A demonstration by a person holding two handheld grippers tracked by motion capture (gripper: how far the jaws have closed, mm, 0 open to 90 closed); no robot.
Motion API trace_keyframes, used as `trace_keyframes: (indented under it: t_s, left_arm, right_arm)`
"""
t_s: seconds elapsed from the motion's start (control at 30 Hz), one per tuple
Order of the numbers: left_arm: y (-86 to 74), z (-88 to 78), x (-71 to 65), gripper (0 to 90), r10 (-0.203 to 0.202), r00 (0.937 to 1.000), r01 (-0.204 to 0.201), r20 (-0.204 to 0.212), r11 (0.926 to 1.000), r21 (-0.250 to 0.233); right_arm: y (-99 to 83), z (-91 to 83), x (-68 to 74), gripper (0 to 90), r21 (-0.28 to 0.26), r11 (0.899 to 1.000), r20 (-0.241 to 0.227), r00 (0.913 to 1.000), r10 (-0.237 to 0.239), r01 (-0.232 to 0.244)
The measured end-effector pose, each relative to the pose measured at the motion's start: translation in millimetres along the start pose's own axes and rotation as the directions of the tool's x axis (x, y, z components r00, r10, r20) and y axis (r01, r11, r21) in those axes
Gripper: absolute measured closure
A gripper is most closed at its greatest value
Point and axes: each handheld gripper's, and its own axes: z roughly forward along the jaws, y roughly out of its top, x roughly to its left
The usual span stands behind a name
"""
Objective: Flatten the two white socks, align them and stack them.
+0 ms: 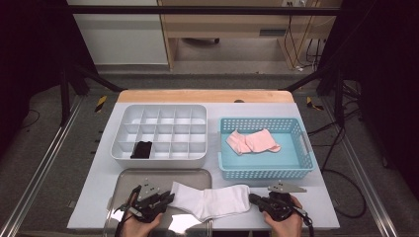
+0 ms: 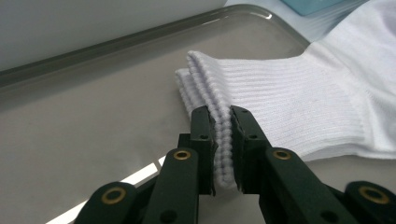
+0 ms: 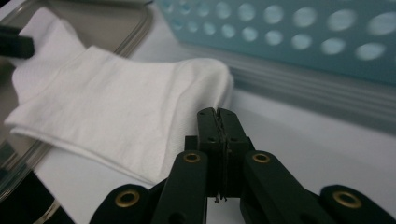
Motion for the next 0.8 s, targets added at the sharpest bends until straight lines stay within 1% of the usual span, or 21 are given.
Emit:
trace_keyframes:
  t_s: [0.03, 0.1, 0.13, 0.2, 0.23, 0.3, 0.33, 0.37, 0.4, 0.43, 0.47, 0.5, 0.53, 0.6, 0.63, 0.67, 0.7, 0.73, 0.8]
  left_arm:
    - [0.7, 0.9, -1.1, 79.3, 0.001, 1.0000, -0.001, 0.008, 1.0000, 0.000]
    - [0.8, 1.8, -3.7, 79.2, 0.013, 0.9999, -0.013, 0.008, 0.9999, -0.002]
    - [0.2, 2.2, -5.0, 79.0, 0.020, 0.9998, -0.020, 0.006, 0.9998, 0.007]
    - [-1.3, 1.7, -6.3, 78.5, 0.029, 0.9996, -0.029, -0.002, 0.9996, 0.004]
    - [-1.4, 1.1, -6.2, 78.1, 0.029, 0.9996, -0.029, -0.003, 0.9996, 0.003]
    - [-1.2, 0.5, -5.1, 76.2, 0.028, 0.9996, -0.028, -0.007, 0.9996, 0.000]
    - [-1.2, -0.1, -4.5, 74.5, 0.024, 0.9997, -0.024, -0.002, 0.9997, -0.009]
    - [-0.8, -1.8, -4.1, 72.4, 0.024, 0.9997, -0.024, 0.002, 0.9996, -0.017]
    - [-0.3, -3.9, -4.3, 70.2, 0.026, 0.9997, -0.026, -0.002, 0.9992, -0.029]
    - [-0.3, -3.9, -4.3, 68.3, 0.026, 0.9997, -0.026, -0.002, 0.9992, -0.029]
    - [1.3, -9.8, -5.1, 66.8, 0.031, 0.9995, -0.030, 0.008, 0.9978, -0.059]
    - [2.8, -12.2, -6.0, 65.8, 0.032, 0.9994, -0.032, 0.009, 0.9968, -0.073]
    - [5.1, -14.1, -6.7, 65.2, 0.038, 0.9991, -0.036, 0.019, 0.9954, -0.089]
    - [11.4, -15.8, -8.7, 64.9, 0.046, 0.9981, -0.042, 0.040, 0.9939, -0.102]
    - [11.4, -15.8, -8.7, 65.2, 0.046, 0.9981, -0.042, 0.040, 0.9939, -0.102]
    - [14.9, -15.6, -10.4, 65.2, 0.056, 0.9972, -0.051, 0.050, 0.9926, -0.111]
    - [19.6, -14.4, -13.1, 66.5, 0.069, 0.9959, -0.063, 0.058, 0.9923, -0.107]
    - [26.0, -10.6, -17.8, 68.8, 0.090, 0.9937, -0.082, 0.067, 0.9906, -0.109]
    - [33.0, -3.6, -24.0, 71.2, 0.106, 0.9916, -0.097, 0.074, 0.9887, -0.114]
  right_arm:
    - [1.9, -2.1, -3.5, 89.9, -0.009, 1.000, 0.011, 0.9999, 0.007, -0.007]
    - [4.3, -4.7, -8.6, 89.8, -0.022, 1.000, 0.030, 0.9994, 0.017, -0.017]
    - [5.4, -4.9, -11.5, 89.7, -0.023, 1.000, 0.037, 0.9992, 0.016, -0.015]
    - [5.7, -3.8, -12.3, 89.4, -0.017, 1.000, 0.038, 0.9991, 0.018, -0.018]
    - [5.6, -2.1, -12.6, 88.8, -0.015, 1.000, 0.039, 0.9992, 0.004, -0.003]
    - [5.3, 0.9, -12.4, 83.6, -0.005, 1.000, 0.038, 0.9992, -0.009, 0.009]
    - [5.2, 1.8, -12.6, 79.0, -0.008, 1.000, 0.039, 0.9992, -0.010, 0.010]
    - [5.2, 1.9, -13.0, 76.4, -0.014, 1.000, 0.043, 0.9990, -0.012, 0.013]
    - [5.5, 1.2, -13.3, 74.5, -0.017, 1.000, 0.047, 0.9989, -0.010, 0.011]
    - [5.5, 1.2, -13.3, 74.5, -0.017, 1.000, 0.047, 0.9989, -0.010, 0.011]
    - [6.5, -2.0, -15.4, 70.2, -0.043, 0.999, 0.050, 0.9985, -0.022, 0.024]
    - [7.1, -3.9, -16.3, 68.9, -0.059, 0.998, 0.050, 0.9985, -0.022, 0.025]
    - [7.4, -5.8, -17.5, 67.1, -0.076, 0.997, 0.059, 0.9980, -0.023, 0.028]
    - [7.6, -8.8, -19.0, 66.5, -0.093, 0.995, 0.057, 0.9983, -0.012, 0.018]
    - [7.2, -10.0, -19.1, 66.1, -0.104, 0.994, 0.055, 0.9984, -0.010, 0.016]
    - [7.2, -10.0, -19.1, 66.1, -0.104, 0.994, 0.055, 0.9984, -0.010, 0.016]
    - [7.0, -11.1, -18.3, 65.1, -0.104, 0.995, 0.048, 0.9988, -0.006, 0.011]
    - [6.2, -12.1, -15.8, 63.6, -0.107, 0.994, 0.041, 0.9992, -0.005, 0.010]
    - [6.3, -12.4, -13.3, 62.7, -0.106, 0.994, 0.030, 0.9995, -0.010, 0.013]
